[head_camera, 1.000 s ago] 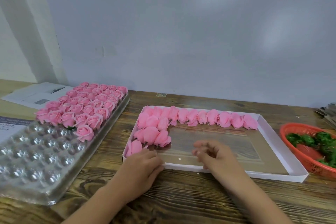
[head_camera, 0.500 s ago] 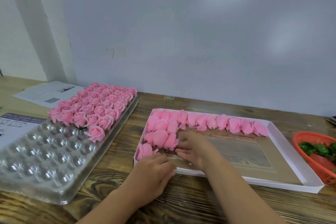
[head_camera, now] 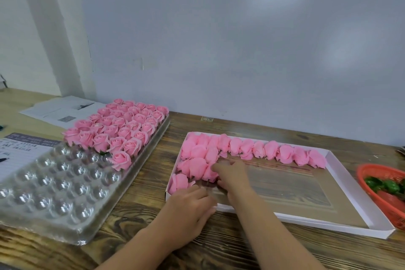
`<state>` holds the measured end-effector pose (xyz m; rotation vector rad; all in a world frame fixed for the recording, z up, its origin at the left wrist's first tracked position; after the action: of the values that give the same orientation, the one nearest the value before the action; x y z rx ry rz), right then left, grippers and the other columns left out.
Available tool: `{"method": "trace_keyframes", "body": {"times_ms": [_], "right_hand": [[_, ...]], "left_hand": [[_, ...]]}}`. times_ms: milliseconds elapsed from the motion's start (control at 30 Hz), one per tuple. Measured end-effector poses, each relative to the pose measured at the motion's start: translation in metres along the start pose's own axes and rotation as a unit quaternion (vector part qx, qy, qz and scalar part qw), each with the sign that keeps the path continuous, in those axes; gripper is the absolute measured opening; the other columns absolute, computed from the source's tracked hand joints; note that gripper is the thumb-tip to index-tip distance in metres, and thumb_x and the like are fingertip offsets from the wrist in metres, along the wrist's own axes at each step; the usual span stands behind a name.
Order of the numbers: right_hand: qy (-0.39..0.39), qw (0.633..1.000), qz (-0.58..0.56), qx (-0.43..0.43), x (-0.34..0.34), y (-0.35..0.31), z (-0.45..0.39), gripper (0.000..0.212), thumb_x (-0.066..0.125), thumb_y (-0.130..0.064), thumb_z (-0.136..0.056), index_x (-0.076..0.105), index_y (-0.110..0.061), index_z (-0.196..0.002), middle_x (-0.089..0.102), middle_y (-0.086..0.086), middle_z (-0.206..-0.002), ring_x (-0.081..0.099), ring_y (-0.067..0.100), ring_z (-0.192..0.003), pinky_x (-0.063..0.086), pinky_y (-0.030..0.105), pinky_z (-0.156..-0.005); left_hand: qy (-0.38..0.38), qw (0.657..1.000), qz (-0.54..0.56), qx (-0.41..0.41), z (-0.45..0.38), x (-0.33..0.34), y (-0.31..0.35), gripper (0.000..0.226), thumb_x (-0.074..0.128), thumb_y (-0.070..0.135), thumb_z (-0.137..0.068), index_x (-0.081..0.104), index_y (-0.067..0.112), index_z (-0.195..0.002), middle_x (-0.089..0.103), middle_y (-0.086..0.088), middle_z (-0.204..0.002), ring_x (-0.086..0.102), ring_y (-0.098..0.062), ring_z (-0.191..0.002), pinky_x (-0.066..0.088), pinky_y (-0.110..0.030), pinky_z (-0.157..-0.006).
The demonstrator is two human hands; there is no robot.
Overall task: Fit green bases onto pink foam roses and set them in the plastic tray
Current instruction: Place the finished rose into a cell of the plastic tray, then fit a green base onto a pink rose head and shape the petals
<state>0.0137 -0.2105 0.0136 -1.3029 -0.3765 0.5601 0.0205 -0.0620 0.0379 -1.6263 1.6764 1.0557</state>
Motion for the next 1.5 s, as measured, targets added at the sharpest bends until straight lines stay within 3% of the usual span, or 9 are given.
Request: {"method": "trace_keyframes", "body": {"times_ms": [200, 467, 600, 767, 1000, 1167, 1300, 1400, 1500], "right_hand": [[0.033, 0.980, 0.183, -0.064, 0.007, -0.010, -0.001, 0.039, 0.075, -0.010, -0.065, 0.041, -0.015, -0.083, 0.058, 0.006, -0.085, 0.057, 0.016, -0.073, 0.044, 0.028, -0.055], [0.032, 0.964, 0.249, -0.089, 0.013, -0.012, 0.001, 0.062, 0.070, -0.012, -0.069, 0.041, -0.007, -0.124, 0.056, 0.011, -0.112, 0.056, 0.025, -0.098, 0.047, 0.033, -0.071], [0.022, 0.974, 0.210, -0.080, 0.003, -0.011, -0.002, 0.065, 0.070, -0.011, -0.067, 0.041, -0.007, -0.126, 0.057, 0.007, -0.107, 0.055, 0.021, -0.091, 0.039, 0.026, -0.057], [0.026, 0.990, 0.123, -0.065, -0.029, -0.006, -0.004, 0.056, 0.070, -0.008, -0.072, 0.042, -0.015, -0.119, 0.050, -0.005, -0.090, 0.056, 0.018, -0.086, 0.052, 0.035, -0.074], [-0.044, 0.987, -0.120, 0.092, -0.071, 0.017, -0.003, 0.043, 0.070, 0.003, -0.080, 0.051, -0.007, -0.117, 0.063, 0.014, -0.098, 0.062, 0.024, -0.087, 0.056, 0.026, -0.057], [-0.070, 0.975, -0.181, 0.110, -0.080, 0.018, -0.001, 0.051, 0.069, 0.007, -0.079, 0.052, 0.001, -0.127, 0.066, 0.017, -0.098, 0.062, 0.024, -0.077, 0.055, 0.023, -0.049], [-0.090, 0.976, -0.183, 0.071, -0.085, 0.009, 0.001, 0.055, 0.072, 0.007, -0.077, 0.051, -0.011, -0.124, 0.067, 0.015, -0.113, 0.062, 0.025, -0.089, 0.056, 0.026, -0.057], [-0.112, 0.976, -0.178, 0.058, -0.086, 0.007, 0.005, 0.056, 0.071, 0.007, -0.077, 0.051, -0.015, -0.125, 0.068, 0.017, -0.111, 0.060, 0.025, -0.089, 0.056, 0.027, -0.059], [-0.128, 0.975, -0.174, 0.047, -0.089, 0.007, 0.009, 0.056, 0.072, 0.006, -0.077, 0.052, -0.017, -0.125, 0.071, 0.014, -0.103, 0.062, 0.022, -0.082, 0.056, 0.026, -0.059]], "left_hand": [[0.007, 1.000, 0.000, 0.010, -0.001, -0.003, 0.003, 0.009, 0.074, 0.021, -0.086, 0.066, 0.020, -0.082, 0.063, 0.008, -0.078, 0.057, -0.012, -0.073, 0.051, -0.026, -0.060], [0.000, 1.000, 0.009, 0.003, 0.000, -0.001, 0.001, 0.016, 0.057, 0.026, -0.093, 0.070, 0.019, -0.087, 0.067, 0.007, -0.084, 0.061, -0.014, -0.079, 0.054, -0.029, -0.066], [0.007, 1.000, -0.002, 0.000, -0.001, -0.003, 0.002, 0.018, 0.056, 0.030, -0.093, 0.067, 0.022, -0.082, 0.064, 0.011, -0.081, 0.057, -0.009, -0.074, 0.050, -0.025, -0.063], [-0.006, 1.000, 0.021, -0.010, -0.002, -0.003, 0.005, 0.013, 0.061, 0.026, -0.090, 0.070, 0.025, -0.099, 0.067, 0.014, -0.095, 0.060, -0.005, -0.085, 0.051, -0.019, -0.072], [0.006, 0.991, 0.083, -0.103, -0.006, -0.008, 0.004, 0.021, 0.060, 0.026, -0.093, 0.071, 0.022, -0.111, 0.067, 0.014, -0.104, 0.059, -0.001, -0.097, 0.052, -0.021, -0.084], [0.006, 0.934, 0.223, -0.278, -0.025, 0.006, -0.011, 0.024, 0.064, 0.036, -0.096, 0.064, 0.034, -0.120, 0.064, 0.023, -0.095, 0.056, 0.012, -0.093, 0.046, -0.005, -0.076], [0.003, 0.848, 0.367, -0.383, -0.044, 0.023, -0.023, 0.036, 0.067, 0.044, -0.093, 0.051, 0.038, -0.125, 0.061, 0.021, -0.113, 0.059, 0.002, -0.102, 0.048, -0.014, -0.080], [-0.009, 0.803, 0.435, -0.407, -0.051, 0.035, -0.025, 0.042, 0.073, 0.040, -0.089, 0.052, 0.037, -0.125, 0.065, 0.013, -0.114, 0.062, -0.007, -0.107, 0.054, -0.032, -0.094], [0.037, 0.790, 0.463, -0.400, -0.055, 0.035, -0.026, 0.041, 0.078, 0.022, -0.087, 0.062, 0.031, -0.124, 0.073, 0.008, -0.094, 0.067, -0.003, -0.091, 0.052, -0.016, -0.079]]}}
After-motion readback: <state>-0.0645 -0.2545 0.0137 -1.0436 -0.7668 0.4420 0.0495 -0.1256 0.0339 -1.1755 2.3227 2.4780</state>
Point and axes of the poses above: each hand's wrist, its own z-axis away from the middle knuckle, its own x-axis out of the palm, y = z × x, the point moved 8 cm from there along -z, towards the middle knuckle
